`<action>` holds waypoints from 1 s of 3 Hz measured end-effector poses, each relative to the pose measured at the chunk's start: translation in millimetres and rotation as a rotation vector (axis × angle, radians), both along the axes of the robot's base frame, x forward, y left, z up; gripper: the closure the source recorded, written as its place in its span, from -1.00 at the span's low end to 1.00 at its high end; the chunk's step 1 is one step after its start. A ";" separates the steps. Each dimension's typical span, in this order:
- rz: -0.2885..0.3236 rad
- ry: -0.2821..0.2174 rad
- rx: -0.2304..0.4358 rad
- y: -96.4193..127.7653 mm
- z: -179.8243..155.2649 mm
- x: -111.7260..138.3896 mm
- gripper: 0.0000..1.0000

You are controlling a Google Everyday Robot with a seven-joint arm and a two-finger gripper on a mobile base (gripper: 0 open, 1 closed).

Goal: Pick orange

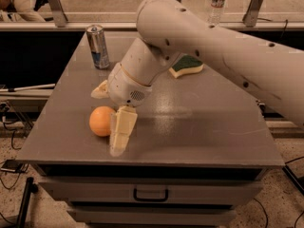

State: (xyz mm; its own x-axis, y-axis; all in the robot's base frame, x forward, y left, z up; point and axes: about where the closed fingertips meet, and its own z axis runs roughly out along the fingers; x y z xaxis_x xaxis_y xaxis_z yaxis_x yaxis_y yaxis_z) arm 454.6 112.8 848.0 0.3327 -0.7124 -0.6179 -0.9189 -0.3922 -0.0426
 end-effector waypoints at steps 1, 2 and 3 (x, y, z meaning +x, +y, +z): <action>0.003 -0.001 -0.001 1.0 0.3 -1.0 -0.51; 0.006 -0.002 -0.001 2.1 0.6 -2.1 -0.03; 0.008 -0.003 -0.002 3.2 1.0 -3.2 0.42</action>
Offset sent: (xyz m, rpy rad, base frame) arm -0.0008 0.0008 0.0002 -0.0005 -0.0009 0.0022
